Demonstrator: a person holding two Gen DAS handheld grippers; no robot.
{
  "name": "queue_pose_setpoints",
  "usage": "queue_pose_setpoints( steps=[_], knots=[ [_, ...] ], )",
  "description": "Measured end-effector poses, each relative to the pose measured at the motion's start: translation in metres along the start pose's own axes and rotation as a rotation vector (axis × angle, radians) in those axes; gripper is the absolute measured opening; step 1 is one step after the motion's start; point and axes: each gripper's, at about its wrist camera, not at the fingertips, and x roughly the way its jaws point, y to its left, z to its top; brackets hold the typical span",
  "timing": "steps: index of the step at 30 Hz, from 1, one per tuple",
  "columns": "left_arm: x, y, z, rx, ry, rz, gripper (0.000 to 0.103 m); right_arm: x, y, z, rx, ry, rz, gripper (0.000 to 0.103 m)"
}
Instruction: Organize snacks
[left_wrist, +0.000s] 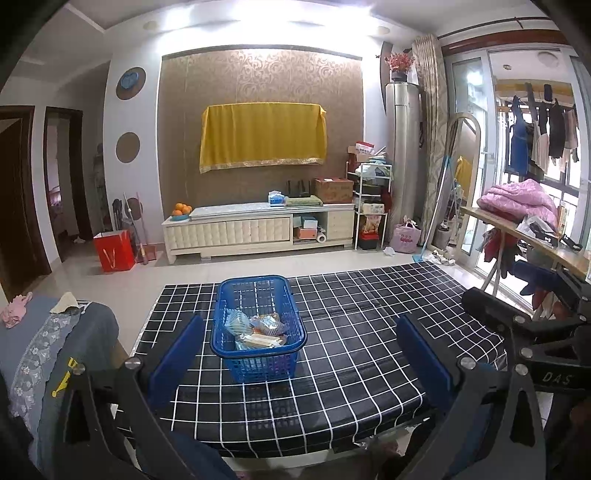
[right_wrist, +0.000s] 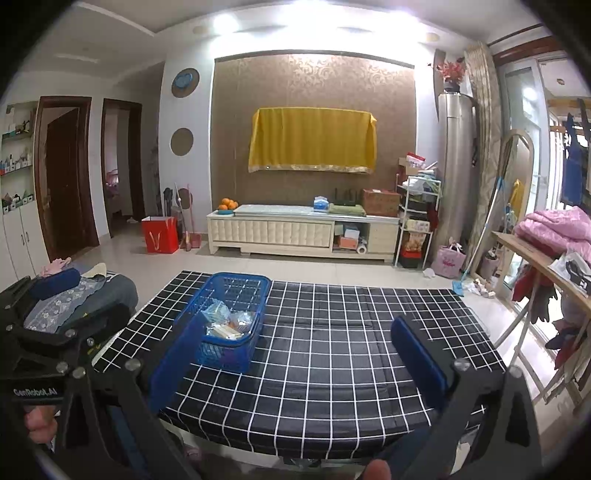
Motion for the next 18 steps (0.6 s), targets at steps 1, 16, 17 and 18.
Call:
queue_pose_setpoints(
  steps=[1, 16, 17, 18],
  knots=[
    [0.0, -0.0004, -0.0001, 0.0, 0.0, 0.0, 0.103, 0.0003, -0.0003, -0.0005, 0.001, 0.004, 0.001, 0.103],
    [-0.0001, -0.0001, -0.0021, -0.001, 0.005, -0.004, 0.103, -0.0015, 0.0017, -0.002, 0.003, 0.017, -0.005, 0.103],
    [-0.0003, 0.0, -0.0022, -0.001, 0.004, -0.006, 0.103, -0.0019, 0.0019, -0.002, 0.003, 0.017, -0.004, 0.103],
    [0.0, 0.0003, -0.0023, -0.001, 0.004, -0.007, 0.103, -0.0014, 0.0017, -0.002, 0.002, 0.018, -0.003, 0.103]
  ],
)
